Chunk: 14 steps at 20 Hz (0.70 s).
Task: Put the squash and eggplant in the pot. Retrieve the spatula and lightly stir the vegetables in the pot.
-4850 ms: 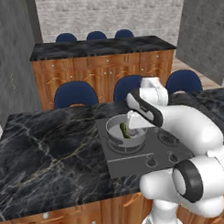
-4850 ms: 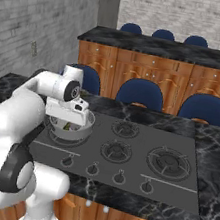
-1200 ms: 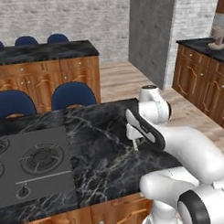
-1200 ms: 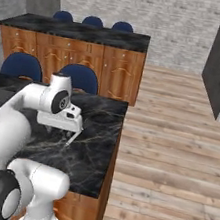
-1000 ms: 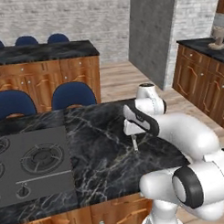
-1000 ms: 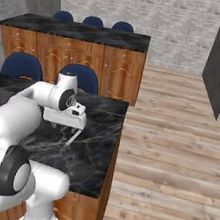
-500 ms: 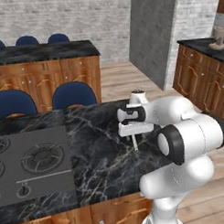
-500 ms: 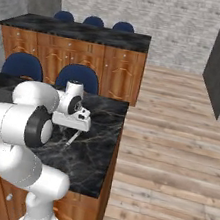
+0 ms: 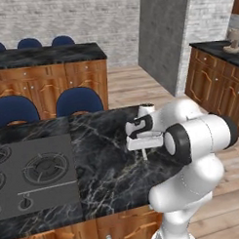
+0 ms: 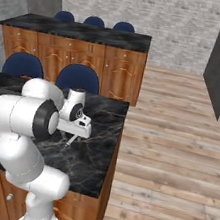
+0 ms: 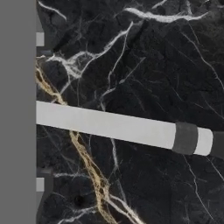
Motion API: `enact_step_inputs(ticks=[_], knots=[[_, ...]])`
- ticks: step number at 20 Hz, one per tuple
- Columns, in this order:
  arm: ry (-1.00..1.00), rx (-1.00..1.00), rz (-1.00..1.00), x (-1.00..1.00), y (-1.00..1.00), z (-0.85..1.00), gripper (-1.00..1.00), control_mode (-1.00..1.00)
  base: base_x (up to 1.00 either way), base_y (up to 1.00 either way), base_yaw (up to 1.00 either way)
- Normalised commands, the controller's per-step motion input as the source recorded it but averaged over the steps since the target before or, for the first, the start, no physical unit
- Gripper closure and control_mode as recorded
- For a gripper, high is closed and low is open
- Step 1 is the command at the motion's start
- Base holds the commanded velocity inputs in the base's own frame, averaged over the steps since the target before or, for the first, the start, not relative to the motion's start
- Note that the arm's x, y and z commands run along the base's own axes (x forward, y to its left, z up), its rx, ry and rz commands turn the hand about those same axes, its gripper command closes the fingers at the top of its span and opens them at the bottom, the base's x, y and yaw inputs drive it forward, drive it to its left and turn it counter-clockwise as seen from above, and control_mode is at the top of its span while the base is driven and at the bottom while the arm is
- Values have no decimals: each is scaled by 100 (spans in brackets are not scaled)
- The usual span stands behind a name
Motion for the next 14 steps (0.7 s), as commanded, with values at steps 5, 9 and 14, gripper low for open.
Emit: enact_step_inputs(ticks=[5,9,14], knots=[[2,0,-6,2,0,-27,-100,-100,0,0,0],[0,0,-11,0,0,-25,-100,-100,0,0,0],[0,-4,-14,0,3,-35,-100,-100,0,0,0]])
